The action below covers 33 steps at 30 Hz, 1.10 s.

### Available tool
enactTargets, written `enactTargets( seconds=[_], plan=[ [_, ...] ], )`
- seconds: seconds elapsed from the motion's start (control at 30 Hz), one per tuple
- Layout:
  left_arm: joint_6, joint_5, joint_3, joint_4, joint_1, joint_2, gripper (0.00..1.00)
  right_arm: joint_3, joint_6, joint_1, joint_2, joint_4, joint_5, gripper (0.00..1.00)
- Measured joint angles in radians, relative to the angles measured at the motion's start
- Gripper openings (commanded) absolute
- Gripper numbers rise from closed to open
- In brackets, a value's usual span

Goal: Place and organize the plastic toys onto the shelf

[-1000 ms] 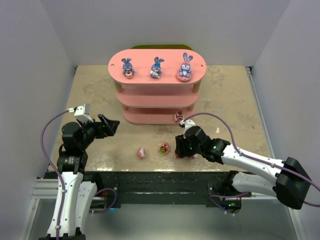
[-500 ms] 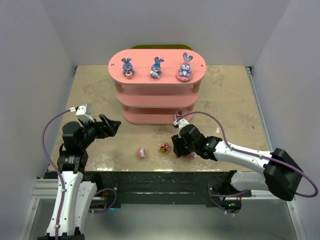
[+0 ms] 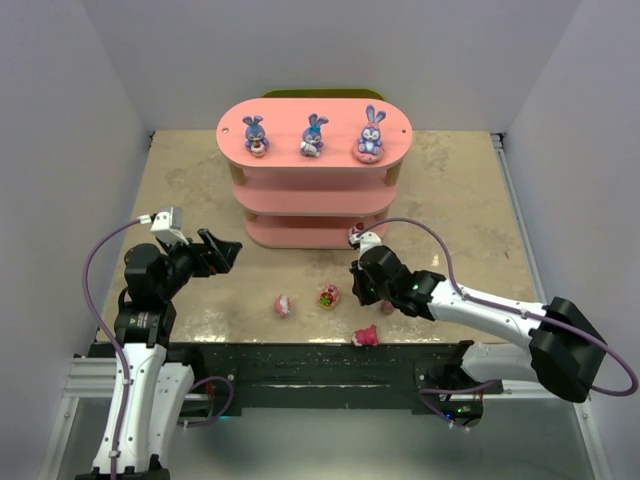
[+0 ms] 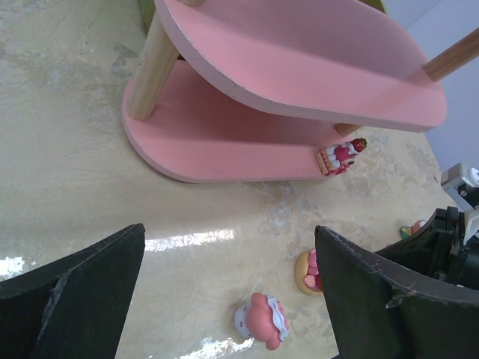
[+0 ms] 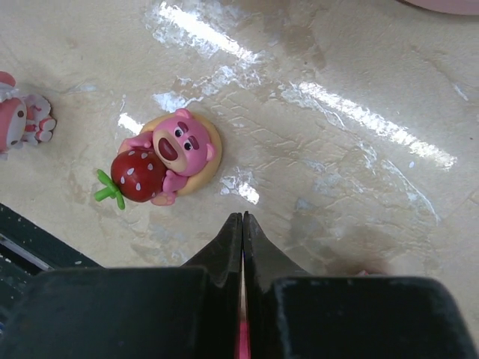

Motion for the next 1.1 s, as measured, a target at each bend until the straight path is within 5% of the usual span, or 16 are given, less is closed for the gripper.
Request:
enactTargets(
  seconds=[0.1, 0.37, 0.7, 1.1],
  plan=[
    [0.000, 0.000, 0.000, 0.000, 0.000, -0.001, 1.00, 0.000, 0.015, 0.000, -0.034, -0.007, 0.019, 0.00],
    [0.000, 0.000, 0.000, 0.000, 0.000, -0.006, 1.00, 0.000, 0.064, 0.000, -0.097, -0.045, 0.029, 0.54],
    [0.000, 0.000, 0.000, 0.000, 0.000, -0.006, 1.00, -0.004, 0.100, 0.035, -0.088, -0.058, 0.015, 0.65],
    [0.000, 0.000, 0.000, 0.000, 0.000, -0.006, 1.00, 0.102, 0.099, 0.291, 0.234, -0.007, 0.146, 0.65]
  ],
)
